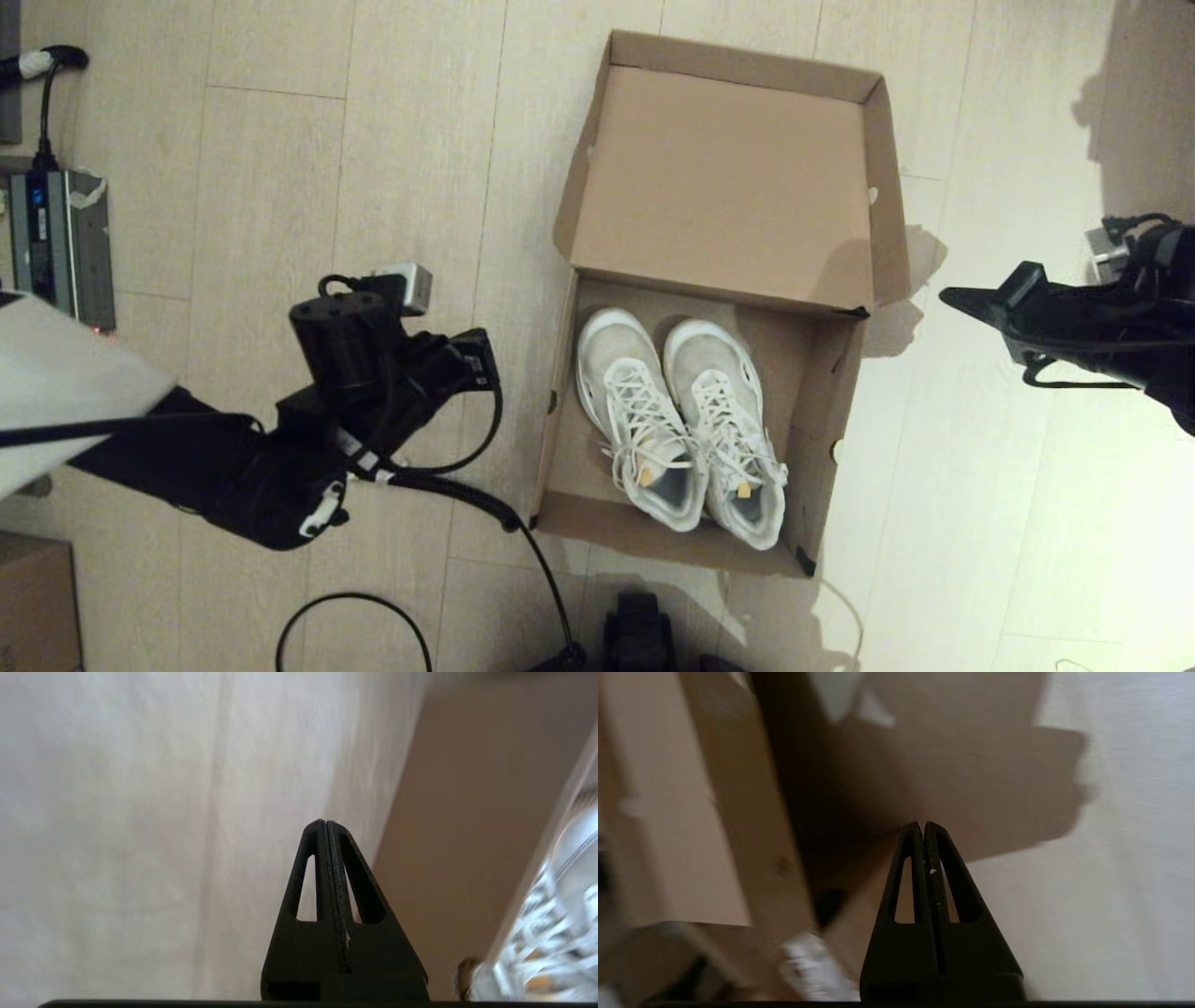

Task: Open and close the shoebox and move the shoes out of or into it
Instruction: Close the shoe box

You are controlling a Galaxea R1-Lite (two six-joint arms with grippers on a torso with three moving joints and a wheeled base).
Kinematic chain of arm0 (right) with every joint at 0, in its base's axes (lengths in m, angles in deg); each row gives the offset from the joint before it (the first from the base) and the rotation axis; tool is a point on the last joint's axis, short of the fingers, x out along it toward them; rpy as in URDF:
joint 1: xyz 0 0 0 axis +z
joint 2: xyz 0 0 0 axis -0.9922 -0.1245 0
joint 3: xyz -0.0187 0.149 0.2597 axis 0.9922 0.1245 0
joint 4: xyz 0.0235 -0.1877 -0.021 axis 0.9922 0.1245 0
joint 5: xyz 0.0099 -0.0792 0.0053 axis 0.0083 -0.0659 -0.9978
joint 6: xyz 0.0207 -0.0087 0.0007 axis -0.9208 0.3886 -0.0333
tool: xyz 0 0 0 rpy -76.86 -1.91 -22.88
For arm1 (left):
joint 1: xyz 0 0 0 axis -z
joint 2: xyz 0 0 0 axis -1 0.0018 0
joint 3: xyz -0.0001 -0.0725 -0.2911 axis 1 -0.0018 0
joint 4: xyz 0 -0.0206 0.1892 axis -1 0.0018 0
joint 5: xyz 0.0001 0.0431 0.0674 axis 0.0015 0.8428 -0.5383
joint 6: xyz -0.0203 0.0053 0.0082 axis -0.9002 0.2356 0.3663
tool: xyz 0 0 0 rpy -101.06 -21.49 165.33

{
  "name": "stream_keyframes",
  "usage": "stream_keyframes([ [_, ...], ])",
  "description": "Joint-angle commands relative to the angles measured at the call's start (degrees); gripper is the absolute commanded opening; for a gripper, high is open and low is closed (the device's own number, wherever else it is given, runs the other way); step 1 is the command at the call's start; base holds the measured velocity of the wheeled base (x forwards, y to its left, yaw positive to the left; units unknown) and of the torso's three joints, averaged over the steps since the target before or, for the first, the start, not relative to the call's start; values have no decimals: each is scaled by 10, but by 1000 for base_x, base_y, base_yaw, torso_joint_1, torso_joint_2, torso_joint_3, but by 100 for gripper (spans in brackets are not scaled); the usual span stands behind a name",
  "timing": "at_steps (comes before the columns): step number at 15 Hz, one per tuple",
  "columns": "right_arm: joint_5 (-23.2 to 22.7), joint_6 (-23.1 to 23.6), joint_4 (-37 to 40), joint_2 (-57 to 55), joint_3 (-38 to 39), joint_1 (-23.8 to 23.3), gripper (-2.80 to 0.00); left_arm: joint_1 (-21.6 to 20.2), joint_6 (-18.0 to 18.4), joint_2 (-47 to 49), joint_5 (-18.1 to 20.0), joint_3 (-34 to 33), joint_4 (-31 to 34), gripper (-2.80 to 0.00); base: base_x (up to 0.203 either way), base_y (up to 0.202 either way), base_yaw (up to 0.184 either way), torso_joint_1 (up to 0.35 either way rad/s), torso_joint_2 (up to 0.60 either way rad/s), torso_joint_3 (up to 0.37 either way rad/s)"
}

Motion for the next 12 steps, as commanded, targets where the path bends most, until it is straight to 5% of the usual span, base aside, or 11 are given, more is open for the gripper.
stream_keyframes([
  [1, -43, -53, -1, -58, -64, -3, -280, -11, -1, -61, 5, 8, 10, -280, 0, 0, 0, 0, 0, 0],
  [6, -120, -141, 0, -178, -224, -2, -280, -12, -2, -102, 26, 22, 61, -280, 0, 0, 0, 0, 0, 0],
  [12, -154, -322, -80, -223, -315, 16, -280, -1, -2, -30, 43, 101, 76, -280, 0, 0, 0, 0, 0, 0],
])
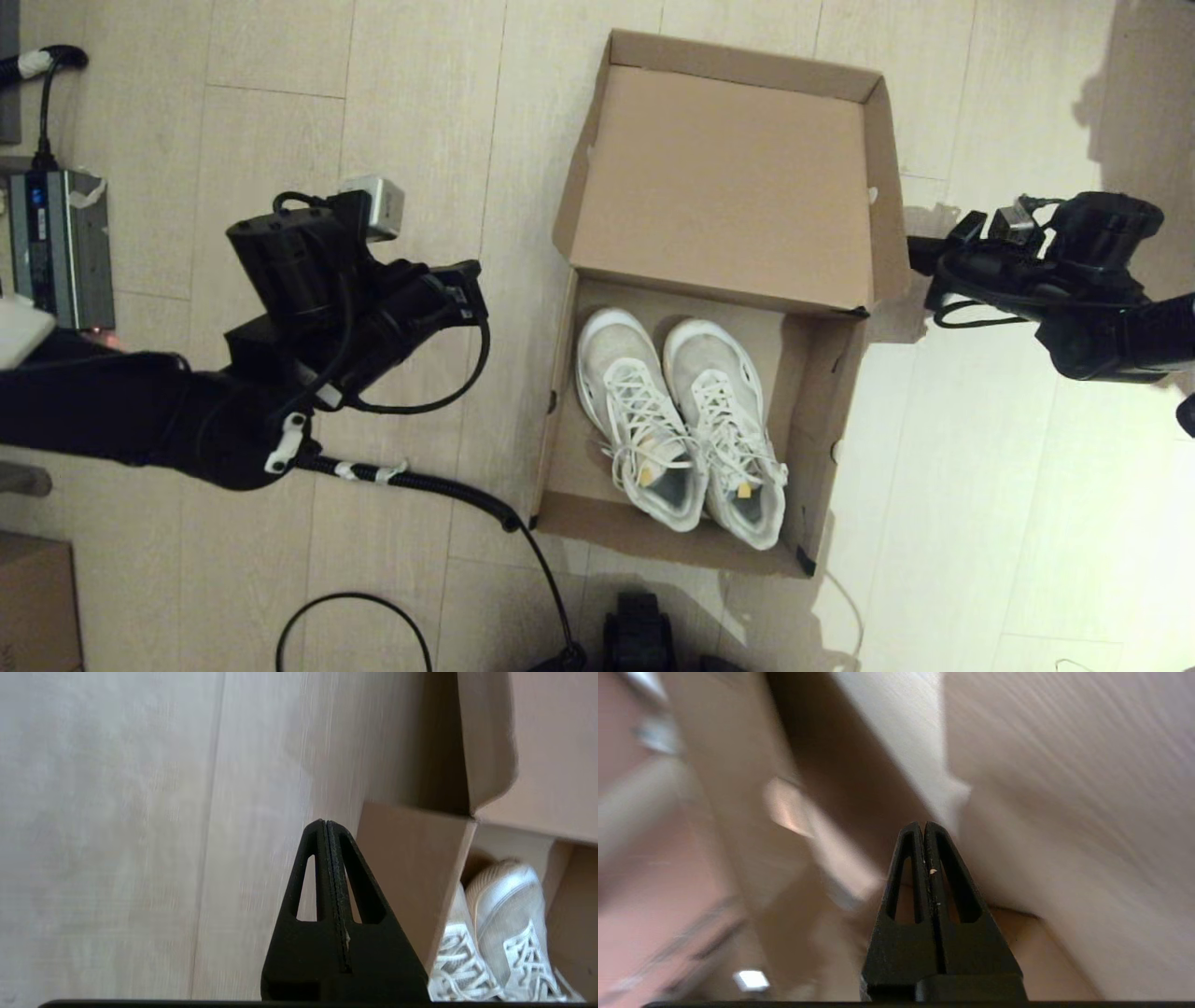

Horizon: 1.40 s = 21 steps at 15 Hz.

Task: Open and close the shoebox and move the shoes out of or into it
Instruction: Close the shoe box

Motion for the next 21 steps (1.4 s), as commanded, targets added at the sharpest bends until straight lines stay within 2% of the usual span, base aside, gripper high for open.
stream_keyframes([
  [1, -7, -50, -20, -19, -30, 4, -280, 1, 0, 19, 0, 8, -2, -280, 0, 0, 0, 0, 0, 0],
  [5, -16, -113, -39, -37, -82, 35, -280, 1, -1, 15, -1, 7, -2, -280, 0, 0, 0, 0, 0, 0],
  [10, -13, -144, -40, -59, -110, 52, -280, 1, -1, 0, -3, 5, -3, -280, 0, 0, 0, 0, 0, 0],
  [13, -13, -222, -56, -78, -132, 48, -280, 1, -1, 3, -2, 5, -2, -280, 0, 0, 0, 0, 0, 0],
  [16, -25, -347, -113, -89, -145, 42, -280, 1, -1, 8, -2, 7, -2, -280, 0, 0, 0, 0, 0, 0],
  [17, -42, -383, -125, -96, -156, 40, -280, 1, -1, 8, -2, 7, -2, -280, 0, 0, 0, 0, 0, 0],
  [19, -99, -408, -132, -102, -173, 39, -280, 1, -1, 12, -1, 8, -2, -280, 0, 0, 0, 0, 0, 0],
  [21, -128, -441, -133, -114, -205, 37, -280, 1, -1, 17, -1, 9, -3, -280, 0, 0, 0, 0, 0, 0],
])
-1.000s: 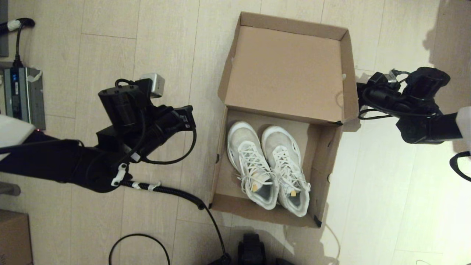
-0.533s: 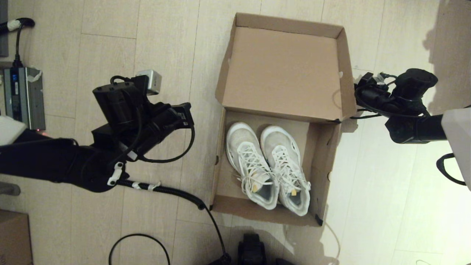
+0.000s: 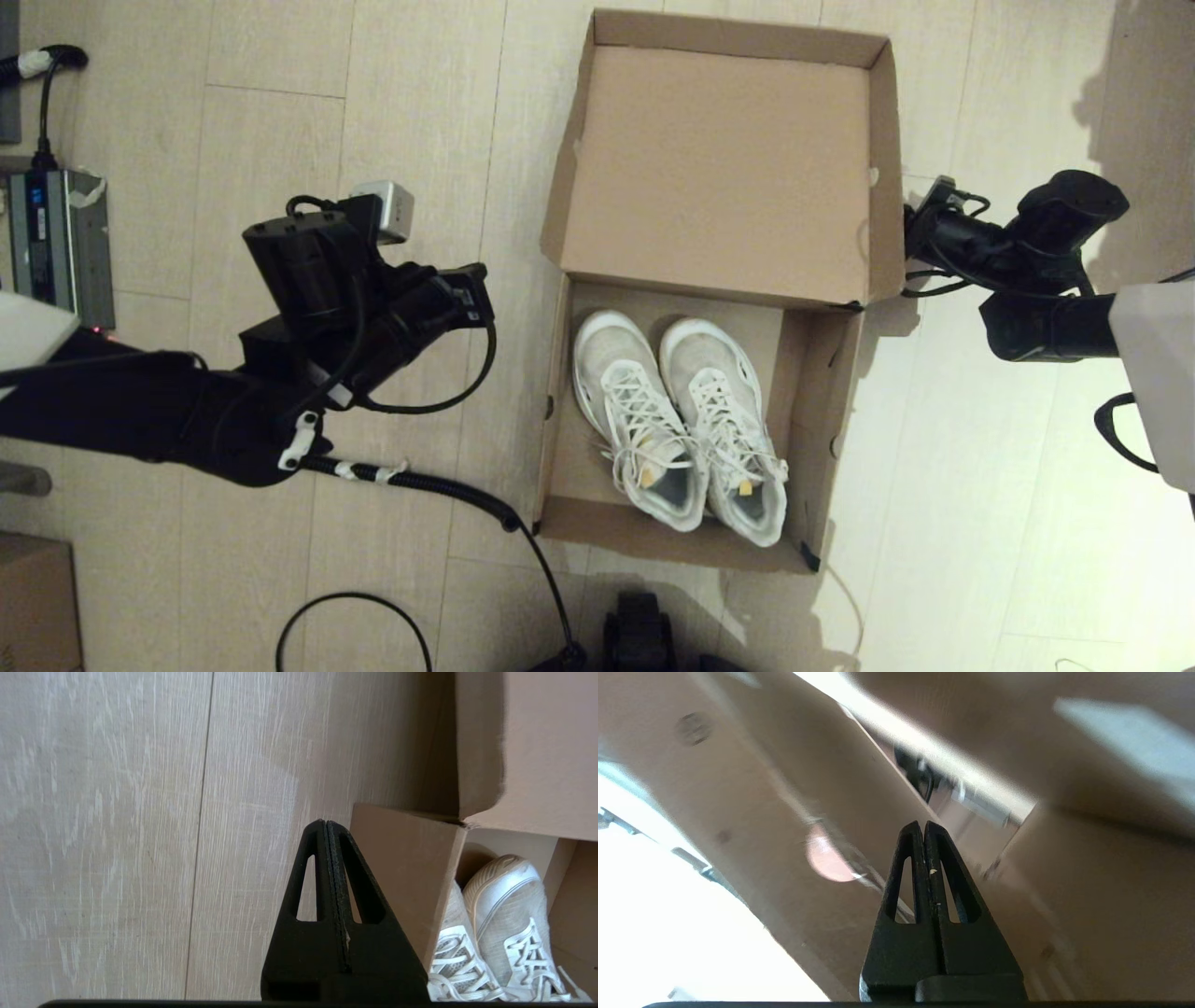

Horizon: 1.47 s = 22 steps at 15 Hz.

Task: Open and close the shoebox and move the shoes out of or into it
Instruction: Close the shoe box

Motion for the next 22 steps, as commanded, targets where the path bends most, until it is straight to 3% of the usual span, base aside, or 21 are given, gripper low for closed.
stream_keyframes([
  [1, -8, -16, -8, -12, -13, -1, -280, 0, -1, 7, -1, 0, -4, -280, 0, 0, 0, 0, 0, 0],
  [6, -30, -73, -62, -7, -14, -1, -280, 1, 0, 23, 0, 4, -6, -280, 0, 0, 0, 0, 0, 0],
  [11, -89, -148, -128, 7, -15, -1, -280, 1, 0, 29, 0, 4, -7, -280, 0, 0, 0, 0, 0, 0],
  [17, -177, -203, -201, 10, -15, 3, -280, 1, 0, 35, 0, 5, -7, -280, 0, 0, 0, 0, 0, 0],
  [20, -187, -254, -264, 27, -15, 15, -280, 1, 0, 38, 0, 5, -9, -280, 0, 0, 0, 0, 0, 0],
  [22, -194, -265, -266, 42, -14, 22, -280, 1, 0, 38, 0, 5, -7, -280, 0, 0, 0, 0, 0, 0],
])
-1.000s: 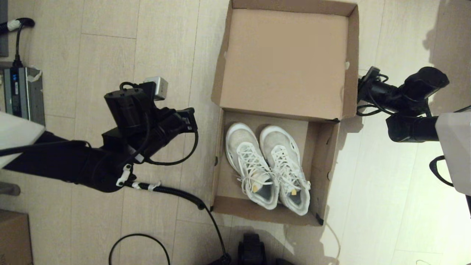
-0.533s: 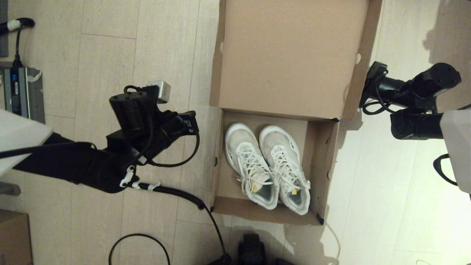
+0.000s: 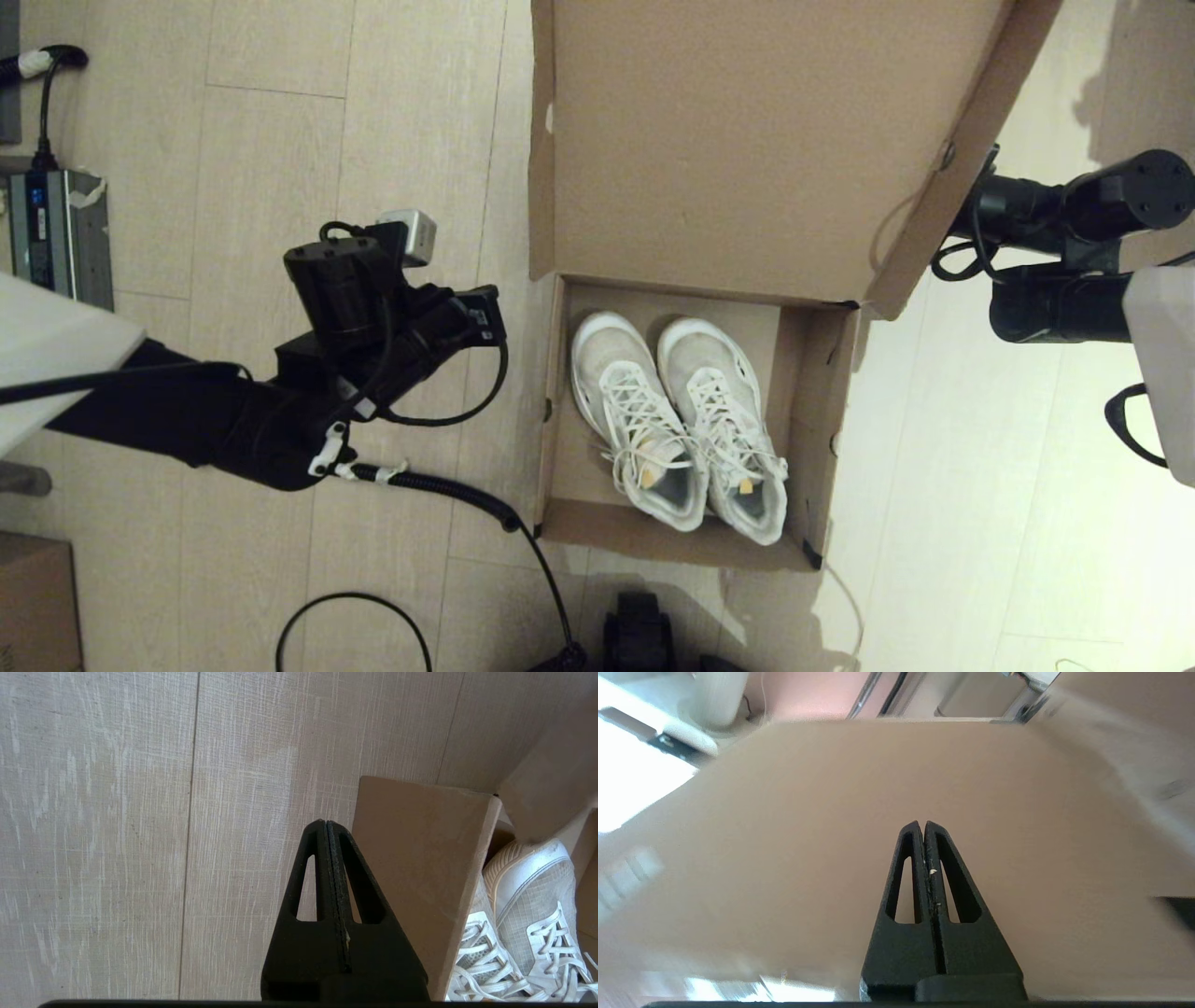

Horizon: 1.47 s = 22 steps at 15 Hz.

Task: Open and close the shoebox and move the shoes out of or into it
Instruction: Close the shoe box

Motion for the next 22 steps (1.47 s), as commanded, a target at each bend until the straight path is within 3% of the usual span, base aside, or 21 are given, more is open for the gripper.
stream_keyframes([
  [1, -5, -11, -5, 19, 2, 4, -280, 0, 0, 0, 0, 1, -4, -280, 0, 0, 0, 0, 0, 0],
  [7, -30, -30, -5, 74, 6, 0, -280, 0, 5, 16, -2, 84, 3, -280, 0, 0, 0, 0, 0, 0],
  [9, -66, -36, -5, 90, 13, 0, -280, -3, 21, 53, -2, 162, 3, -280, 0, 0, 0, 0, 0, 0],
  [15, -94, -49, -5, 167, 113, 1, -280, 5, 30, 162, -3, 439, 2, -280, 0, 0, 0, 0, 0, 0],
  [18, -94, -45, -5, 219, 180, 1, -280, 20, 0, 117, -3, 457, 21, -280, 0, 0, 0, 0, 0, 0],
  [22, -94, -38, -5, 285, 259, 2, -280, 47, -99, 4, -1, 458, 127, -280, 0, 0, 0, 0, 0, 0],
])
